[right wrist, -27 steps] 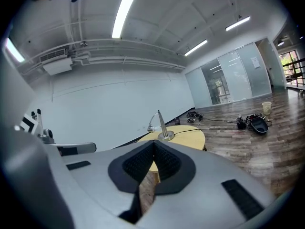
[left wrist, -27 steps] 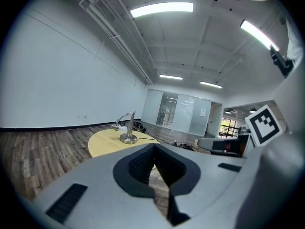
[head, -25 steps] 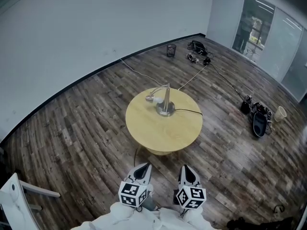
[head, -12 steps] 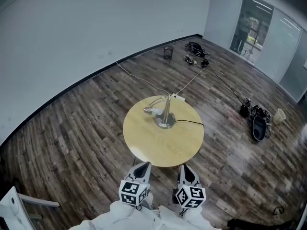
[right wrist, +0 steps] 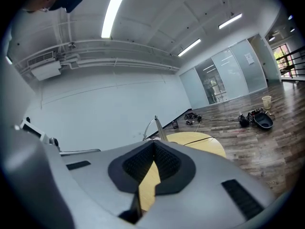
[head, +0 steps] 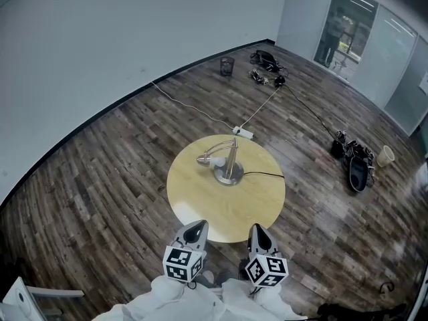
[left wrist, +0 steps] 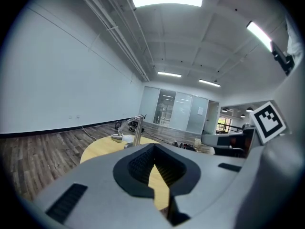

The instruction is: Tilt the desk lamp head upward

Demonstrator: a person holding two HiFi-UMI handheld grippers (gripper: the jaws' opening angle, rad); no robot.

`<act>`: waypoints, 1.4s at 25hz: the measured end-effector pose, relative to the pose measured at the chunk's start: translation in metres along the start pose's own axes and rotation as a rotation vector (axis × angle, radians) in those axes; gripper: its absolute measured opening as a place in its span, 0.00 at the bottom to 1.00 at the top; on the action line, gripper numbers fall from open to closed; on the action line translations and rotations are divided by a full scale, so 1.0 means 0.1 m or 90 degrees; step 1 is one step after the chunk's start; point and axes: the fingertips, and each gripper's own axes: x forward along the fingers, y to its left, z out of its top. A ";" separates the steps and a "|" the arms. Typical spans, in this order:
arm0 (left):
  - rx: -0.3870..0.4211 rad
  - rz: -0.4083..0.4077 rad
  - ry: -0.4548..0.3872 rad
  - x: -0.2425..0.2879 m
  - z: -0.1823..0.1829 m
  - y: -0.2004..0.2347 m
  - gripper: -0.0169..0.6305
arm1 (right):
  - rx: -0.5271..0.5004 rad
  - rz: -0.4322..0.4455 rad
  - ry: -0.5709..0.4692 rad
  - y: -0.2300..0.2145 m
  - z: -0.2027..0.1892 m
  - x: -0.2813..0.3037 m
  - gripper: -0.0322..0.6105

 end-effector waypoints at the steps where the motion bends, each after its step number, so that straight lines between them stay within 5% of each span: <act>1: 0.000 -0.002 0.002 0.04 0.00 0.02 0.03 | -0.001 -0.004 0.006 -0.02 -0.02 0.03 0.06; 23: -0.021 0.051 0.041 1.44 0.24 0.64 0.03 | -0.011 0.040 0.076 -0.66 0.13 1.62 0.06; 35: -0.024 0.105 0.045 2.11 0.48 0.84 0.03 | -0.102 0.118 0.144 -1.05 0.07 2.44 0.06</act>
